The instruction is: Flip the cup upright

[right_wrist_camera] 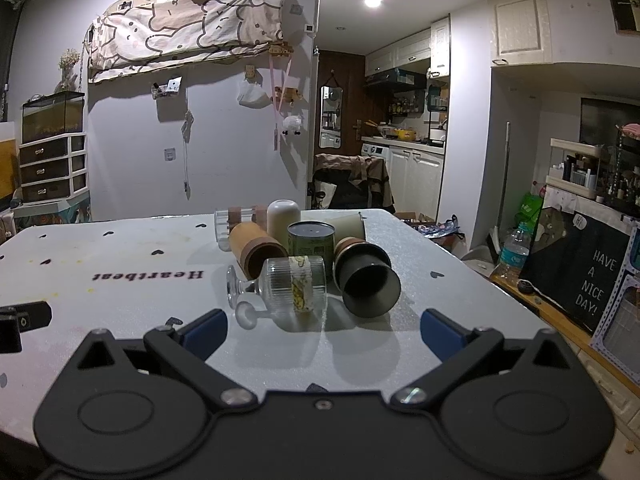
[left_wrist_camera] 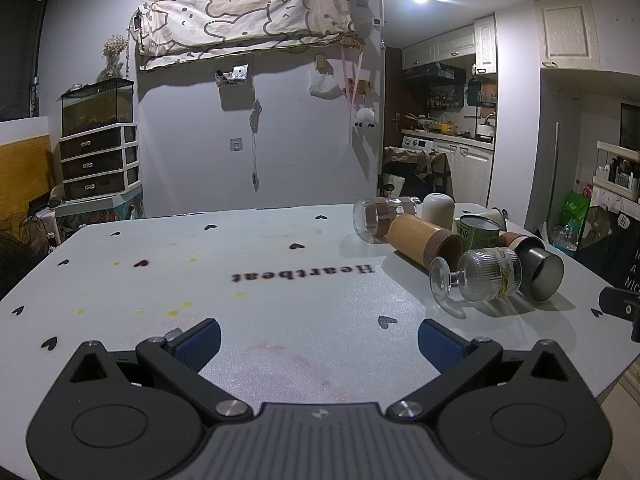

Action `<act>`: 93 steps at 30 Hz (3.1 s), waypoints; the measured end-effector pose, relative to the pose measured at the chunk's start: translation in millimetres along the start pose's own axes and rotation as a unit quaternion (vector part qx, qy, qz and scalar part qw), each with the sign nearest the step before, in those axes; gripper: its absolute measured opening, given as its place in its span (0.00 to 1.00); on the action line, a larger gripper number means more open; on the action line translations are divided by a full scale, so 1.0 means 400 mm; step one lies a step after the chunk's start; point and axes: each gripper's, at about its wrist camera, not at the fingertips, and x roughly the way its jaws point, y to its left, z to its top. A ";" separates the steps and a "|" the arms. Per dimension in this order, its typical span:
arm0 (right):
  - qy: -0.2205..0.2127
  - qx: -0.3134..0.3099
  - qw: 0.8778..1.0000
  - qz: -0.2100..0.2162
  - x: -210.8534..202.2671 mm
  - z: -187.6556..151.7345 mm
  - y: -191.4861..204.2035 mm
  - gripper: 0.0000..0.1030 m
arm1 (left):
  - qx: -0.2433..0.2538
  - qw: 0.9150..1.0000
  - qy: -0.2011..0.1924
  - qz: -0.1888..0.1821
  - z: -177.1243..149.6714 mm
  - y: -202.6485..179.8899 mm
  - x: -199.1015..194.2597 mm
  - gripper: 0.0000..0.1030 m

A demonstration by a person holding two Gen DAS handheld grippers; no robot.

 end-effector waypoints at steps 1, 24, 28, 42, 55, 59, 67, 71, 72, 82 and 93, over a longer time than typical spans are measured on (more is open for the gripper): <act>0.000 0.000 1.000 0.000 0.000 0.000 0.000 1.00 | 0.000 1.000 0.000 0.000 0.000 0.000 0.000 1.00; 0.000 -0.001 1.000 0.000 0.000 0.001 0.002 1.00 | 0.001 1.000 0.000 0.000 0.001 0.000 0.000 1.00; 0.000 -0.001 1.000 0.000 0.000 0.001 0.002 1.00 | 0.001 1.000 0.001 0.000 0.000 -0.001 0.001 1.00; -0.001 -0.001 1.000 0.001 -0.004 0.006 0.000 1.00 | 0.001 1.000 0.001 0.000 0.001 0.000 -0.001 1.00; -0.011 0.026 0.998 0.053 0.056 0.036 -0.007 1.00 | -0.006 1.000 0.006 0.002 -0.021 0.006 0.009 1.00; 0.001 0.046 0.997 0.069 0.115 0.057 -0.009 1.00 | -0.009 1.000 0.006 0.004 -0.018 0.015 0.006 1.00; 0.065 0.166 0.977 0.117 0.293 0.070 -0.003 0.93 | -0.013 1.000 0.007 0.006 -0.014 0.035 -0.003 1.00; 0.099 0.297 0.939 0.144 0.400 0.041 -0.011 0.81 | -0.014 1.000 0.010 0.008 -0.018 0.043 -0.001 1.00; 0.111 0.335 0.924 0.149 0.426 0.032 -0.011 0.79 | -0.015 1.000 0.012 0.008 -0.019 0.047 0.000 1.00; 0.128 0.570 0.804 0.108 0.594 -0.090 0.067 0.69 | -0.021 0.999 0.021 0.019 -0.031 0.087 0.001 1.00; 0.110 0.635 0.761 0.074 0.666 -0.126 0.078 0.19 | -0.030 0.999 0.021 0.025 -0.039 0.116 -0.005 1.00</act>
